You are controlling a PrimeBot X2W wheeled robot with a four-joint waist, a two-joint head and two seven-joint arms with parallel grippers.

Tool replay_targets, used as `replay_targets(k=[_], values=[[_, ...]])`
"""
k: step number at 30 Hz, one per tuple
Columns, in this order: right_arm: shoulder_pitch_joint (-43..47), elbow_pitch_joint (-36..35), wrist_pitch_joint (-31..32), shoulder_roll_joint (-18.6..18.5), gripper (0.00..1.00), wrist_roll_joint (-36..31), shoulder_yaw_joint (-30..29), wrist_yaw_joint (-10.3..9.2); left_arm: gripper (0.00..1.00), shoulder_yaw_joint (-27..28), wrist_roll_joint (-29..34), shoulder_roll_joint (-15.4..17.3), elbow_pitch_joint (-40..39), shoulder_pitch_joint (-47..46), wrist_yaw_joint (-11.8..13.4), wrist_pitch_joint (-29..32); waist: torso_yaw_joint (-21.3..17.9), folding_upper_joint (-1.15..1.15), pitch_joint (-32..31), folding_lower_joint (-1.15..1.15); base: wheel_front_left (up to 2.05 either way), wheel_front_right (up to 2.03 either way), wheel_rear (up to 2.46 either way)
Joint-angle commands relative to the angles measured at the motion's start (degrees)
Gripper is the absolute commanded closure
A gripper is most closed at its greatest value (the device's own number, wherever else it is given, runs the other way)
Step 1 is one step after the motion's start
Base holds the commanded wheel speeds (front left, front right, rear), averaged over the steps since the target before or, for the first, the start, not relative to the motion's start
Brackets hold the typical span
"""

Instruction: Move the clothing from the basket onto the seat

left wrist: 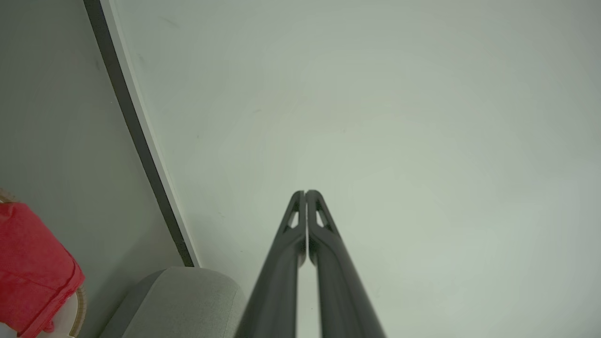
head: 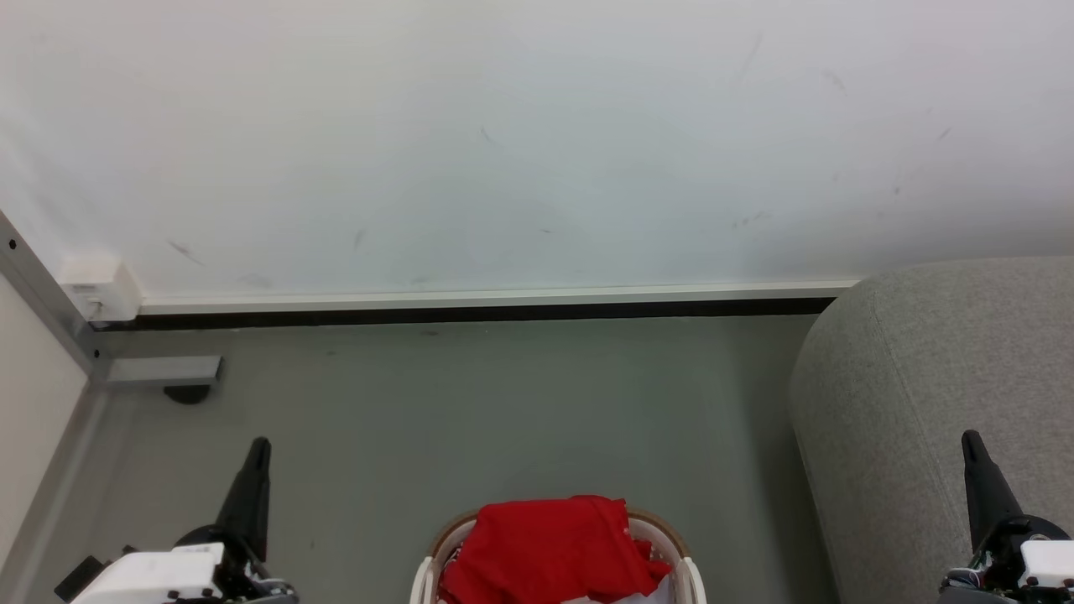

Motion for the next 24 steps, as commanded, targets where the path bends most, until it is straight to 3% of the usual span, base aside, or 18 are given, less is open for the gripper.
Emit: replay_targets(k=[1, 7, 8, 15, 24], values=[[-0.2, -0.2, -0.2, -0.3, 1.0, 0.6, 0.0, -0.15, 1.0, 0.1, -0.8, 0.1, -0.2, -0.3, -0.2, 0.2, 0.0, 0.0, 0.0, 0.0, 0.0, 0.0, 0.0], [-0.2, -0.2, -0.3, -0.3, 1.0, 0.6, 0.0, -0.15, 1.0, 0.1, -0.8, 0.1, -0.2, -0.3, -0.2, 0.2, 0.0, 0.0, 0.0, 0.0, 0.0, 0.0, 0.0], [0.1, 0.1, 0.0, 0.0, 0.0, 0.0, 0.0, 0.0, 0.0, 0.0, 0.1, 0.0, 0.2, 0.1, 0.0, -0.1, 0.0, 0.0, 0.0, 0.0, 0.0, 0.0, 0.0], [1.3, 0.3, -0.4, 1.3, 0.0, -2.6, -0.9, -0.01, 0.0, -1.4, 1.3, -0.2, 1.1, 0.6, -0.2, -1.4, 0.0, 0.0, 0.0, 0.0, 0.0, 0.0, 0.0], [2.7, -1.8, -1.1, 3.0, 0.0, -17.6, -3.6, -0.01, 0.0, -3.0, 9.3, -0.1, 1.1, 0.6, 0.1, -3.9, 0.2, 0.0, 0.0, 0.0, 0.0, 0.0, 0.0]])
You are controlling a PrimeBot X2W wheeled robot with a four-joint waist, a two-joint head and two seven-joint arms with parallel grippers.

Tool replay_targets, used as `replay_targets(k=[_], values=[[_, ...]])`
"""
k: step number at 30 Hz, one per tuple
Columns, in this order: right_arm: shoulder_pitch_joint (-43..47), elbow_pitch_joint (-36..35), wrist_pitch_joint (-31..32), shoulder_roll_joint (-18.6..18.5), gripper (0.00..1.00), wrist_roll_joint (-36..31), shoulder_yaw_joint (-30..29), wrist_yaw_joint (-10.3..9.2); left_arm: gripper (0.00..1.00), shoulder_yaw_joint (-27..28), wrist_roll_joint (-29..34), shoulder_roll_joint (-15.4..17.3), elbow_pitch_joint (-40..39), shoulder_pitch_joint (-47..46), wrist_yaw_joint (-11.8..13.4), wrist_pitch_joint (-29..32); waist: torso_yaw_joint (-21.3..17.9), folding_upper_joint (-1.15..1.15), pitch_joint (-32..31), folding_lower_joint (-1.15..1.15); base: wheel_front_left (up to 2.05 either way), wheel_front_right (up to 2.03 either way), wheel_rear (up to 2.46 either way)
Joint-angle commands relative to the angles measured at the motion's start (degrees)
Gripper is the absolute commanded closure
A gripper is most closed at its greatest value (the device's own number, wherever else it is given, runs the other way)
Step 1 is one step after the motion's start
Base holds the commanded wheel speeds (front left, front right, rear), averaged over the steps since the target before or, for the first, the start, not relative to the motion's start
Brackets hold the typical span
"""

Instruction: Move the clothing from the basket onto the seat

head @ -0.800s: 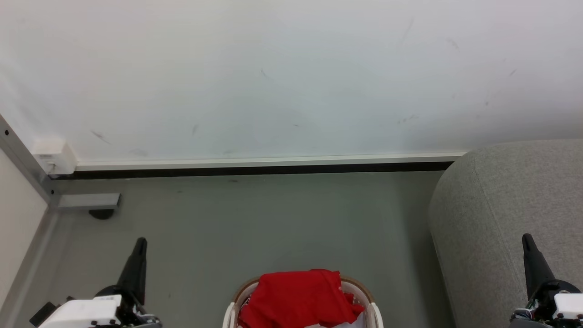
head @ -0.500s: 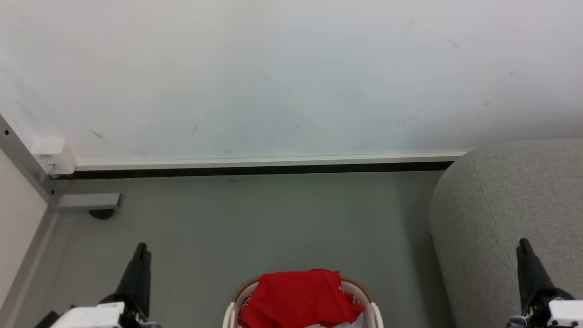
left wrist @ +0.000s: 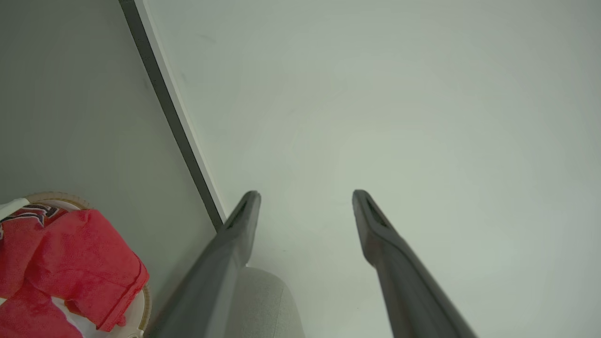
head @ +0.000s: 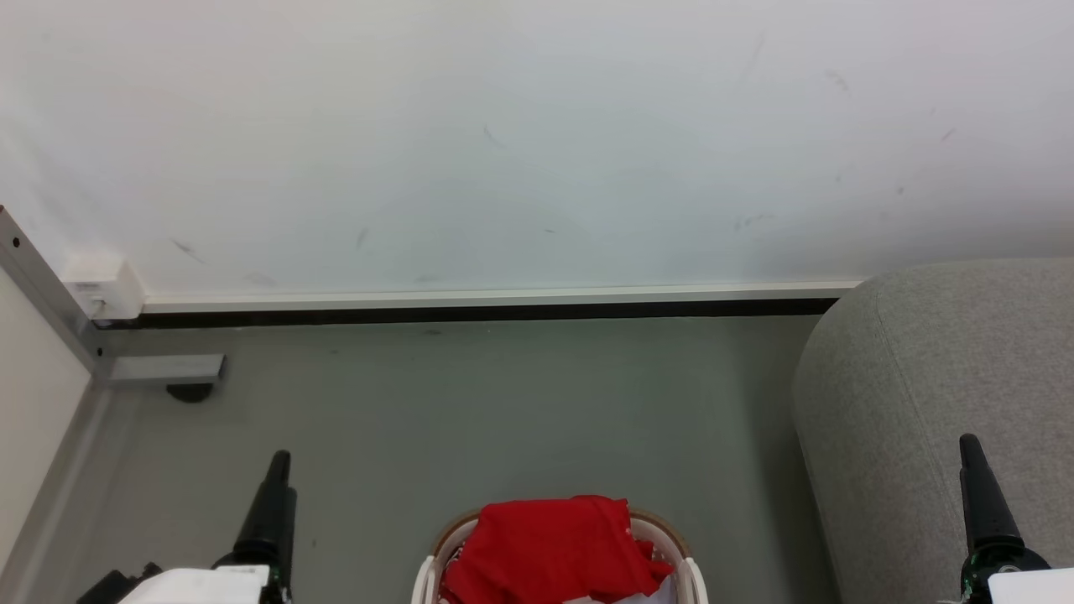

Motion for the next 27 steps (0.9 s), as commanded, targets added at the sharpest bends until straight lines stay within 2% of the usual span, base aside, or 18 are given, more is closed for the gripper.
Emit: replay_targets(k=[1, 11, 19, 27], values=[[-0.2, -1.7, -0.4, -0.1, 0.0, -4.6, -1.1, -0.02, 0.0, -0.4, 3.3, 0.3, -1.1, -1.1, 0.2, -0.6, 0.1, 0.0, 0.0, 0.0, 0.0, 0.0, 0.0], [1.4, -3.8, -1.1, 1.5, 0.0, -23.0, -2.9, -0.03, 0.0, -2.6, 18.3, 0.4, -2.5, -0.3, 2.5, -3.1, 0.3, 0.0, 0.1, 0.0, 0.0, 0.0, 0.0], [2.1, -3.7, -1.6, 2.6, 0.0, -33.5, -4.7, -0.04, 0.0, -4.2, 27.6, 0.4, -3.1, 0.3, 4.2, -4.9, 0.4, 0.0, 0.1, 0.0, 0.0, 0.0, 0.0], [2.6, -4.0, -2.2, 3.8, 0.0, -42.2, -6.4, -0.04, 0.0, -5.4, 34.5, 0.5, -3.5, 0.6, 4.8, -6.5, 0.6, 0.0, 0.1, 0.0, 0.0, 0.0, 0.0]])
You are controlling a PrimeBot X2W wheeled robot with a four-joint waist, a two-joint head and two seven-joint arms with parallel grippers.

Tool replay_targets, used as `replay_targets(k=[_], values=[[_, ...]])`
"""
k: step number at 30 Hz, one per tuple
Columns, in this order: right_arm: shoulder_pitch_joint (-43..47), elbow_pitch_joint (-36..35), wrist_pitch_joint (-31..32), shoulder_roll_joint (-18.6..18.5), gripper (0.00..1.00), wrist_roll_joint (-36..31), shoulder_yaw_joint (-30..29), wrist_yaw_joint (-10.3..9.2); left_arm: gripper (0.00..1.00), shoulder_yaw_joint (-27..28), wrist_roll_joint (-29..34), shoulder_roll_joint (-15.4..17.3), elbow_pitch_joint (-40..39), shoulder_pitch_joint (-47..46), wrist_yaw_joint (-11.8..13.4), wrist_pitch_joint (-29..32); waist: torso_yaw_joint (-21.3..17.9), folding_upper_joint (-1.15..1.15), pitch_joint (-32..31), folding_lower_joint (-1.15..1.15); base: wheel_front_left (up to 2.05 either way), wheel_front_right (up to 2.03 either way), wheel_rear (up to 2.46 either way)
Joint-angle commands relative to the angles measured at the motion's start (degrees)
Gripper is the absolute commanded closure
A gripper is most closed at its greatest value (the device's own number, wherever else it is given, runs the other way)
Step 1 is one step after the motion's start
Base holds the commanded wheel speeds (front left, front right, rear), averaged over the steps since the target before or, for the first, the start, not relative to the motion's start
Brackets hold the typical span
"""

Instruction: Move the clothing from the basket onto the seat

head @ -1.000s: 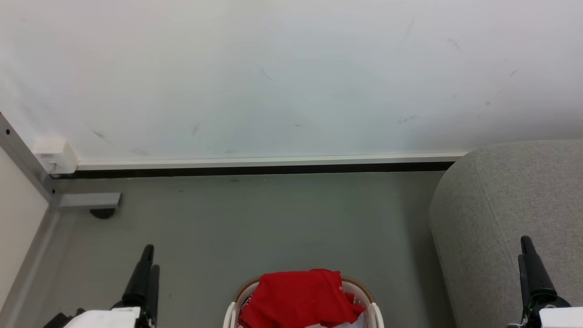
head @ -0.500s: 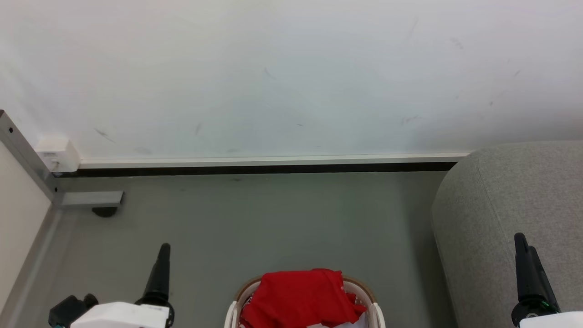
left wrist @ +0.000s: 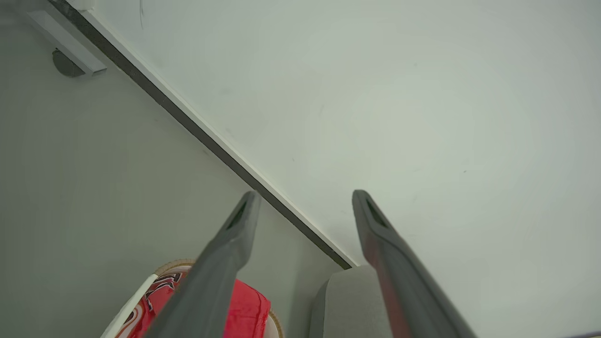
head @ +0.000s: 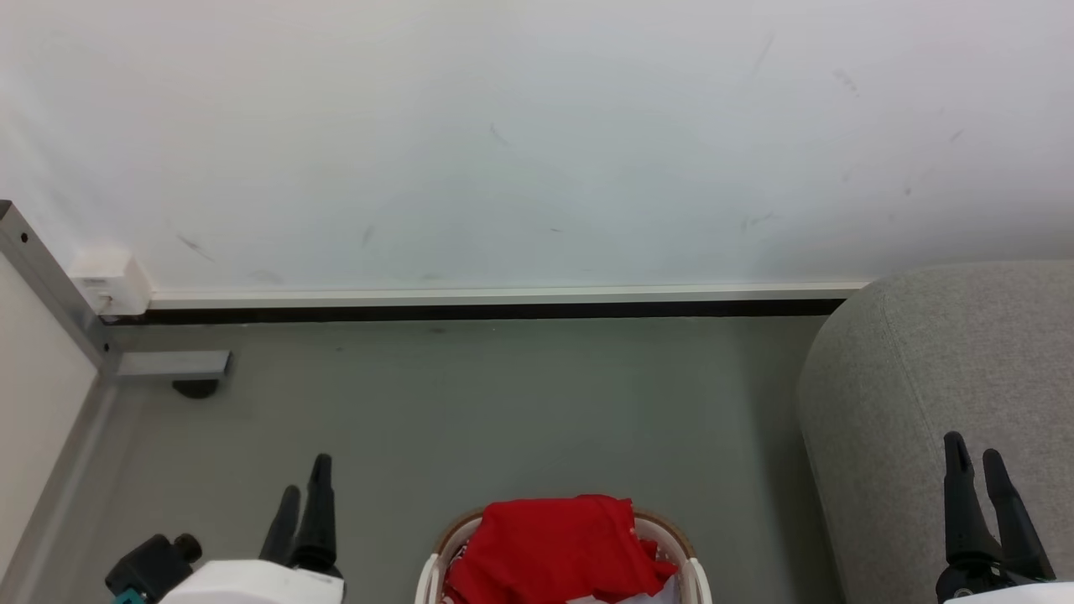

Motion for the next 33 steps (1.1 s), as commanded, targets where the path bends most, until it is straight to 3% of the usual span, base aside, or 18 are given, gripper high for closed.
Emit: replay_targets(k=[1, 33], values=[[-0.2, -1.0, -0.6, 0.1, 0.0, -3.4, -1.0, -0.05, 0.0, -0.3, 3.0, 0.4, -1.1, -0.3, 0.3, -0.8, 0.0, 0.0, 0.0, 0.0, 0.0, 0.0, 0.0], [2.3, -2.0, -2.2, 3.7, 0.0, -32.0, -6.3, -0.08, 0.0, -3.6, 26.0, 0.6, -2.0, 1.1, 1.5, -6.2, 0.7, 0.0, 0.2, 0.0, 0.0, 0.0, 0.0]])
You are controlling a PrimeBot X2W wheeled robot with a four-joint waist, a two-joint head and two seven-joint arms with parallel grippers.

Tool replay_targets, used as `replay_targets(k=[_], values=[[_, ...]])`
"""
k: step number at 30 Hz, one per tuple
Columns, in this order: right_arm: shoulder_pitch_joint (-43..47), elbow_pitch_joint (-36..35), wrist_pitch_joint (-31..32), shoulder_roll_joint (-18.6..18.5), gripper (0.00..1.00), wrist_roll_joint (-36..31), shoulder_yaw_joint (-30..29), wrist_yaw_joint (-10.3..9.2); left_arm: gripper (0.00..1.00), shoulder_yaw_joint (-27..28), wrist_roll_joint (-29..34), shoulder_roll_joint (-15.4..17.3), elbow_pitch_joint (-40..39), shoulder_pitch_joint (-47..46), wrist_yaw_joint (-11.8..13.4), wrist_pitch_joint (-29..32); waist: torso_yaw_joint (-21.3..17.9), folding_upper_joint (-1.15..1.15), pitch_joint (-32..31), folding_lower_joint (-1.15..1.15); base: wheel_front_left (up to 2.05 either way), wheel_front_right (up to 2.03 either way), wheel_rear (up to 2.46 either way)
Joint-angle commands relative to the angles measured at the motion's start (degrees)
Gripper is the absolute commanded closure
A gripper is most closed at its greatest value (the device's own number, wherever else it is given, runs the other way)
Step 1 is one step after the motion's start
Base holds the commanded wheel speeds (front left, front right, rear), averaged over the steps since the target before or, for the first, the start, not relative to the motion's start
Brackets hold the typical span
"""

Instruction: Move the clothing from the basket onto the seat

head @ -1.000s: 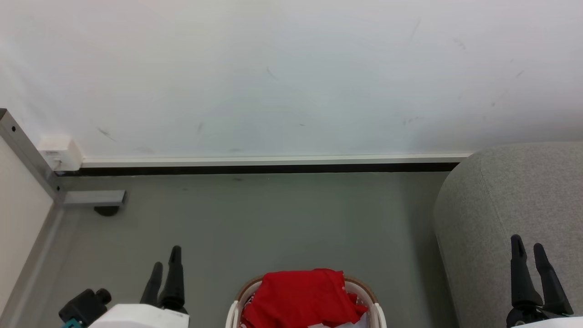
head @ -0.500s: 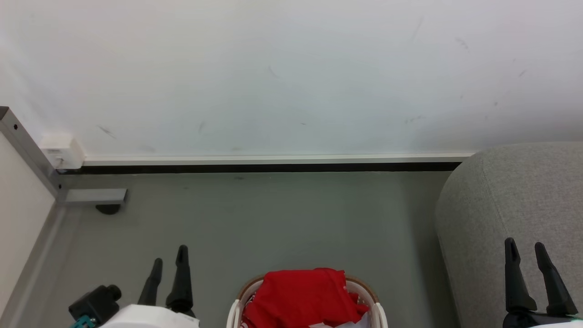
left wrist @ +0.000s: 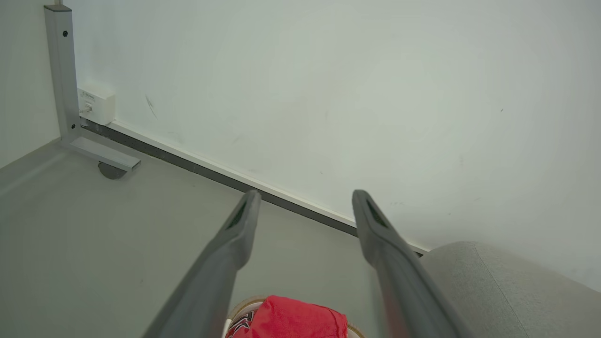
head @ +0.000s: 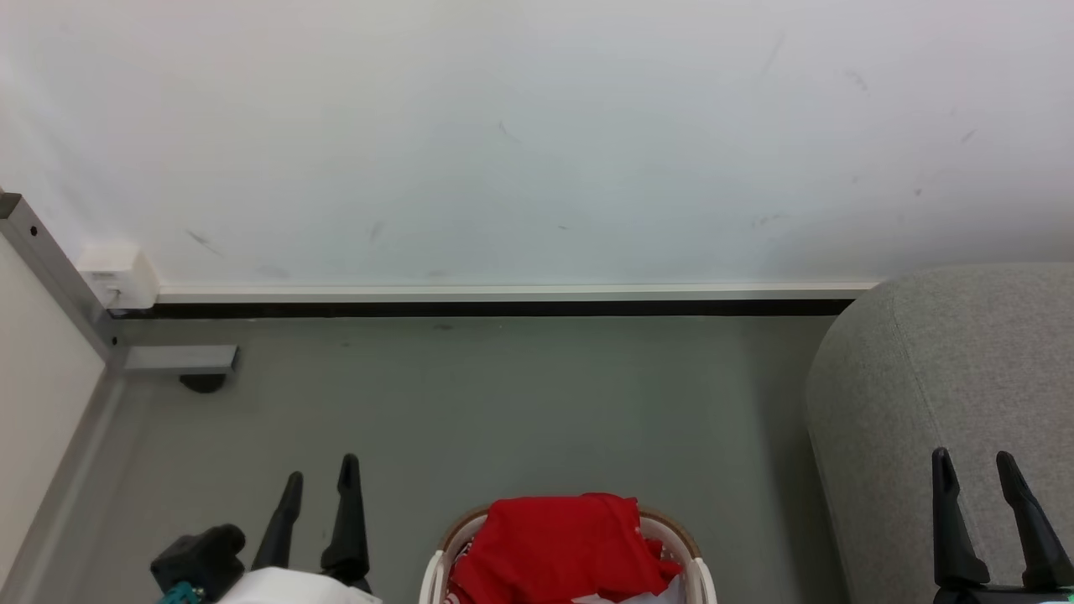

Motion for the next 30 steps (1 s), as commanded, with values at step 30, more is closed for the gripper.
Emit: replay_targets(k=[30], values=[[1.9, 1.3, -1.4, 2.4, 0.0, -15.3, -5.0, -0.11, 0.0, -2.2, 16.0, 0.6, -1.2, 1.3, 0.4, -4.3, 0.5, 0.0, 0.1, 0.0, 0.0, 0.0, 0.0]])
